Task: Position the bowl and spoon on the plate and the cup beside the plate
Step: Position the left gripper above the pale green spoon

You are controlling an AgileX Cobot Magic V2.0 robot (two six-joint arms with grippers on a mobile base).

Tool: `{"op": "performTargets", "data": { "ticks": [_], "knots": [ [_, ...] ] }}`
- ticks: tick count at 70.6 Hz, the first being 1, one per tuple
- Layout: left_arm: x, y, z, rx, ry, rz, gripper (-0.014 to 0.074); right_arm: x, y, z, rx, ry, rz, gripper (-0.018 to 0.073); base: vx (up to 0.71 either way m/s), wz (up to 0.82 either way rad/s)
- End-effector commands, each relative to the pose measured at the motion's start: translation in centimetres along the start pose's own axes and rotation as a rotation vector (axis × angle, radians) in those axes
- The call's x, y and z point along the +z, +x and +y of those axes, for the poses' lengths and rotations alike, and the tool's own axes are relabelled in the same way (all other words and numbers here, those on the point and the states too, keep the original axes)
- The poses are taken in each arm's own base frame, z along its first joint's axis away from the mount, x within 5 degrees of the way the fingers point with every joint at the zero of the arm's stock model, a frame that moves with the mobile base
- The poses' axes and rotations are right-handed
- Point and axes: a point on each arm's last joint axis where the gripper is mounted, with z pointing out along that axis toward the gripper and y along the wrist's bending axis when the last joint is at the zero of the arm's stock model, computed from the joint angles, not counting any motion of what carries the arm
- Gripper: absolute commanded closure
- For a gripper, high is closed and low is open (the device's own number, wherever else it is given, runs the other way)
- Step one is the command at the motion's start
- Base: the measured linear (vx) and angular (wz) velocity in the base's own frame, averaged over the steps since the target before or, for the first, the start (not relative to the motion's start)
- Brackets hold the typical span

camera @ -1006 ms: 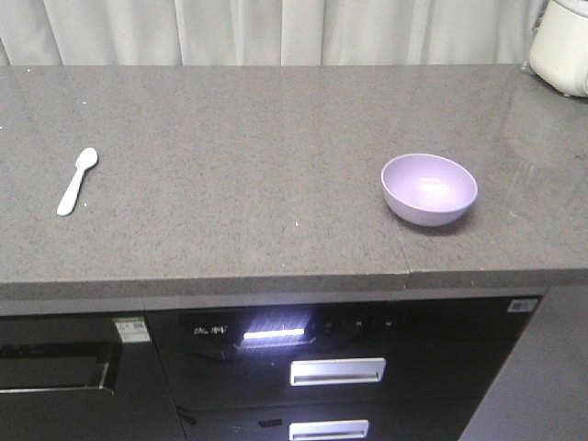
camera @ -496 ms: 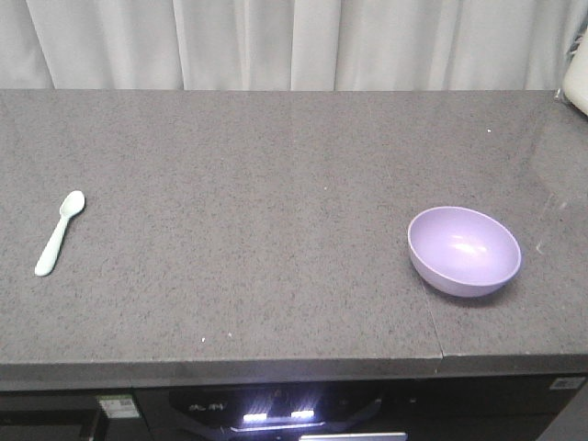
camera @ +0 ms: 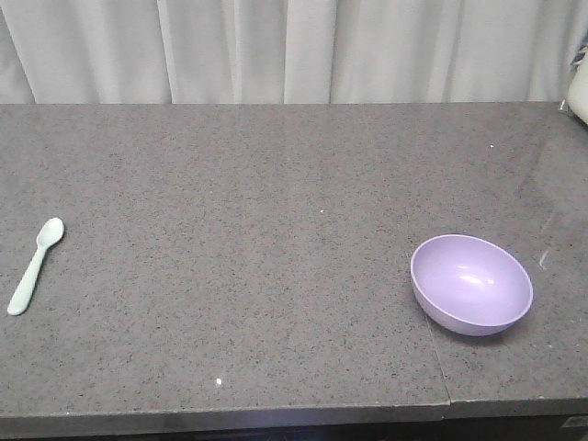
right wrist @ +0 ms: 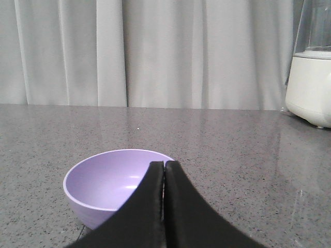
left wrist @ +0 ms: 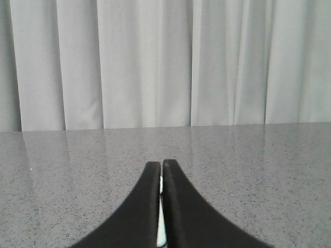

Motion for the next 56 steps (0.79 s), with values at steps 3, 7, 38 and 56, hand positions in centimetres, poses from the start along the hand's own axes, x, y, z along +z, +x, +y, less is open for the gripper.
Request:
{"op": "performTargets", "data": {
  "ticks": [3,7,38,56],
  "knots": [
    [-0.15,-0.99,-0.07,-0.006,0.01,-0.092,0.0603,-0.08,-0.56,0.02,-0.005,-0.001,-0.073,0.057,0.04,0.0],
    [-0.15,-0.99,-0.07,-0.006,0.01,-0.092,0.0603,-0.08,-0.56,0.02,-0.005,-0.001,-0.073,0.057,0.03,0.0],
    [-0.15,-0.99,-0.07,-0.006,0.01,-0.092,0.0603,-0.08,-0.56,0.02,-0.005,-0.001,-0.073,0.057,0.0,0.0],
    [-0.15,-0.99,-0.07,-0.006,0.01,-0.092,0.0603,-0.08,-0.56,0.02,-0.005,-0.001,-0.073,0.057,0.0,0.0]
  ]
}}
